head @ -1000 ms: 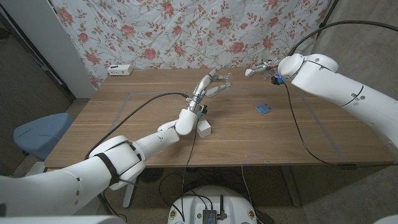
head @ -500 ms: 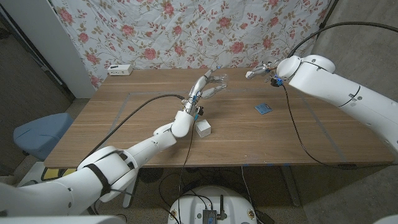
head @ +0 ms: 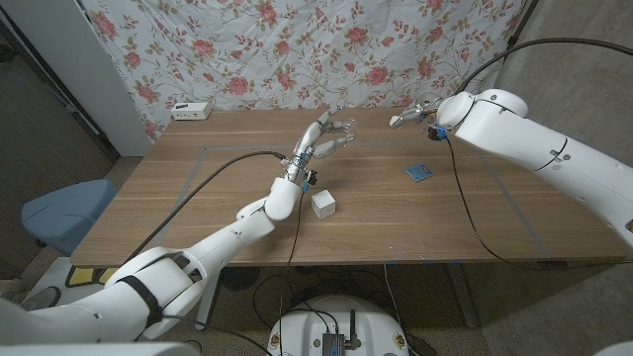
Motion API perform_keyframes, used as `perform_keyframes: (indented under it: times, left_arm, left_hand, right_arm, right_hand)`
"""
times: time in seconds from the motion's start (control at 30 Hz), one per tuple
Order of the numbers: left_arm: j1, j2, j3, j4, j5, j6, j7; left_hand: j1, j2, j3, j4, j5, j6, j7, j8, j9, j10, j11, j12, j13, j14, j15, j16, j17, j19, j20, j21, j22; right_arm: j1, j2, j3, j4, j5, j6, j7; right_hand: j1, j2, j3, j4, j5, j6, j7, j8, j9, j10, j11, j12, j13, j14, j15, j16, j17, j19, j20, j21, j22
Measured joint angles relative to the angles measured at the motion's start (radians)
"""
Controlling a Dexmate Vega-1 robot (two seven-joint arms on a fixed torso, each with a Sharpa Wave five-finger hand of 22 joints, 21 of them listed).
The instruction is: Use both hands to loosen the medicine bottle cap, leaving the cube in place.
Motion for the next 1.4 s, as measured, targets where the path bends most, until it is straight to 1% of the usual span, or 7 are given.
perform_keyframes:
  times: [0.3,0.87,0.97,1.07,1.1,1.17,1.4]
  left_arm:
    - [0.047,0.033,-0.038,-0.086,-0.032,0.044,-0.058]
    - [0.144,0.076,-0.106,-0.22,-0.137,0.126,-0.154]
    - [0.147,0.077,-0.107,-0.223,-0.151,0.137,-0.161]
    - [0.147,0.077,-0.107,-0.223,-0.161,0.149,-0.167]
    - [0.175,0.089,-0.126,-0.258,-0.164,0.153,-0.17]
    - [0.178,0.091,-0.128,-0.262,-0.172,0.161,-0.176]
    - [0.189,0.097,-0.135,-0.275,-0.197,0.189,-0.2]
  left_hand:
    - [0.031,0.004,-0.026,0.001,0.0,-0.032,-0.008,-0.004,0.0,-0.027,-0.027,-0.003,-0.001,-0.056,0.02,0.0,0.006,-0.036,-0.021,-0.008,0.0]
    - [0.046,0.009,-0.056,0.009,-0.001,-0.069,-0.006,-0.004,0.0,-0.035,-0.036,-0.008,0.0,-0.096,0.03,0.0,0.008,-0.068,-0.018,-0.008,0.0]
    - [0.046,0.009,-0.066,0.011,-0.001,-0.077,-0.005,-0.004,0.0,-0.038,-0.039,-0.008,0.0,-0.108,0.033,0.0,0.007,-0.075,-0.019,-0.008,0.0]
    - [0.046,0.009,-0.077,0.014,-0.001,-0.093,0.008,-0.004,-0.002,-0.044,-0.045,-0.008,0.0,-0.122,0.035,0.0,0.007,-0.088,-0.008,-0.008,0.0]
    - [0.046,0.009,-0.084,0.015,-0.001,-0.099,0.015,-0.004,-0.002,-0.046,-0.047,-0.008,0.0,-0.13,0.036,0.0,0.007,-0.091,-0.005,-0.008,0.0]
    - [0.046,0.009,-0.093,0.018,-0.001,-0.111,0.026,-0.004,-0.002,-0.052,-0.056,-0.008,0.0,-0.137,0.04,0.0,0.007,-0.102,-0.002,-0.008,0.0]
    - [0.05,0.013,-0.123,0.023,-0.001,-0.14,0.056,-0.004,-0.002,-0.078,-0.049,-0.008,-0.002,-0.163,0.045,0.0,0.007,-0.138,-0.009,-0.012,0.0]
  right_arm:
    - [-0.005,0.006,0.0,-0.007,0.017,-0.013,-0.026]
    - [-0.01,0.018,-0.001,-0.013,0.042,-0.026,-0.061]
    - [-0.01,0.021,-0.004,-0.013,0.043,-0.026,-0.063]
    - [-0.01,0.025,-0.006,-0.013,0.043,-0.026,-0.063]
    - [-0.01,0.027,-0.008,-0.013,0.049,-0.029,-0.071]
    - [-0.01,0.028,-0.009,-0.013,0.049,-0.029,-0.071]
    - [-0.01,0.032,-0.011,-0.014,0.052,-0.03,-0.075]
  right_hand:
    - [-0.009,0.002,-0.002,-0.002,-0.004,0.005,0.005,0.0,0.0,0.0,0.0,0.0,0.0,0.004,-0.004,0.0,0.0,0.0,0.0,0.0,0.0]
    - [-0.009,0.002,-0.004,-0.004,-0.004,0.011,0.011,-0.006,0.001,0.005,-0.006,0.0,0.0,0.009,0.002,0.004,0.0,0.005,-0.005,0.0,0.0]
    - [-0.009,0.002,-0.004,-0.004,-0.005,0.011,0.011,-0.007,0.001,0.005,-0.006,0.0,0.0,0.009,0.002,0.004,0.0,0.005,-0.005,0.0,0.0]
    - [-0.009,0.002,-0.004,-0.004,-0.006,0.011,0.011,-0.005,0.001,0.005,-0.006,0.0,0.0,0.009,0.002,0.004,0.0,0.005,-0.005,0.0,0.0]
    - [-0.009,0.002,-0.004,-0.004,-0.006,0.011,0.011,-0.004,0.001,0.005,-0.006,0.0,0.0,0.009,0.002,0.004,0.0,0.005,-0.005,0.0,0.0]
    - [-0.008,0.002,-0.004,-0.004,-0.006,0.011,0.011,-0.004,0.0,0.005,-0.005,0.0,0.0,0.009,0.002,0.004,0.0,0.005,-0.005,0.0,0.0]
    - [-0.008,0.002,-0.005,-0.006,-0.004,0.011,0.011,-0.004,0.0,0.009,-0.002,0.0,0.0,0.009,0.002,0.004,0.0,0.005,-0.005,0.0,0.0]
